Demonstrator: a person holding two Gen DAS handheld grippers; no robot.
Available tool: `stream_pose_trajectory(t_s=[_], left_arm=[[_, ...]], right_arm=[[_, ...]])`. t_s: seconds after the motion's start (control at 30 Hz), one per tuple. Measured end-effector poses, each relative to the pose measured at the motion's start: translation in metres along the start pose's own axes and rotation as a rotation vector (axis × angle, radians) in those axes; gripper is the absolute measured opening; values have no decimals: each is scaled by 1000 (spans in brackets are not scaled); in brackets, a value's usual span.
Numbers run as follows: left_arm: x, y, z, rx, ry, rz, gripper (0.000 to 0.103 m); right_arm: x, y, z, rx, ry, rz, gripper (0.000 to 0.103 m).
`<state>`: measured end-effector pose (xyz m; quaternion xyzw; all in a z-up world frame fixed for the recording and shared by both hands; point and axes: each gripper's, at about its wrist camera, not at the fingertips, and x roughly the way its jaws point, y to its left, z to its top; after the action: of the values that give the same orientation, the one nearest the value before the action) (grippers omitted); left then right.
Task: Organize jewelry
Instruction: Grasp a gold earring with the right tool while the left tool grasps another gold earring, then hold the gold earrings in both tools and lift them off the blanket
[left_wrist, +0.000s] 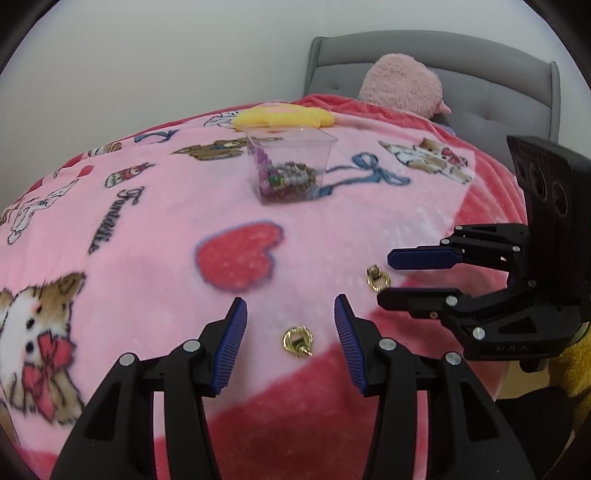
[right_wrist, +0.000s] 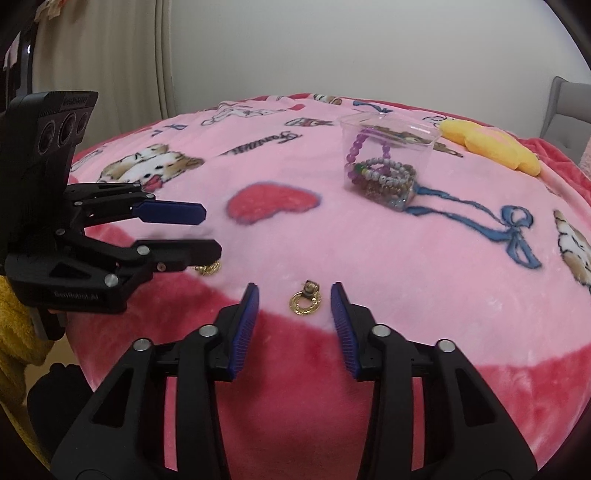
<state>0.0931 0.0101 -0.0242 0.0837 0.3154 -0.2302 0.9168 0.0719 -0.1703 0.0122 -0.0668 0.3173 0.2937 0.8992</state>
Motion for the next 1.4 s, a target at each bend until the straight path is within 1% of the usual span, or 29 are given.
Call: stream_pose_trajectory(t_s=[0.17,0.27,0.37,0.43,0.47,0.5,0.57,1.0,1.3,1.37,1.4], left_arm=[[6,-2,-6,6,22,-3,49],[9,-5,-11,21,36,2,44],[11,-6,-13,34,40,21,37],[11,-5,-13,29,42,26,30],[11,-4,-13,26,42,25,27],[12,-4,-13,26,45,21,22],[12,-4,-13,29,46,18,18],[10,-8,-10,48,37,28,16],[3,-13,1,65,11,24,16],[0,-14,6,66,0,23,13],[0,-14,7,68,-3,21,10]], right_arm=[[6,2,-3,-7,9,-12,31],[9,1,-4,-7,13,-23,27],[12,-1,-4,-5,16,-28,22],[13,-1,-4,-7,15,-25,19],[13,-1,-4,-9,15,-26,19],[13,-1,-5,-11,15,-27,18],[12,-1,-5,-11,11,-31,17],[3,-2,-2,-8,-22,-39,16],[-11,-6,5,-8,-50,-42,16],[-16,-7,8,-11,-65,-47,16],[-17,-7,10,-13,-69,-48,16]])
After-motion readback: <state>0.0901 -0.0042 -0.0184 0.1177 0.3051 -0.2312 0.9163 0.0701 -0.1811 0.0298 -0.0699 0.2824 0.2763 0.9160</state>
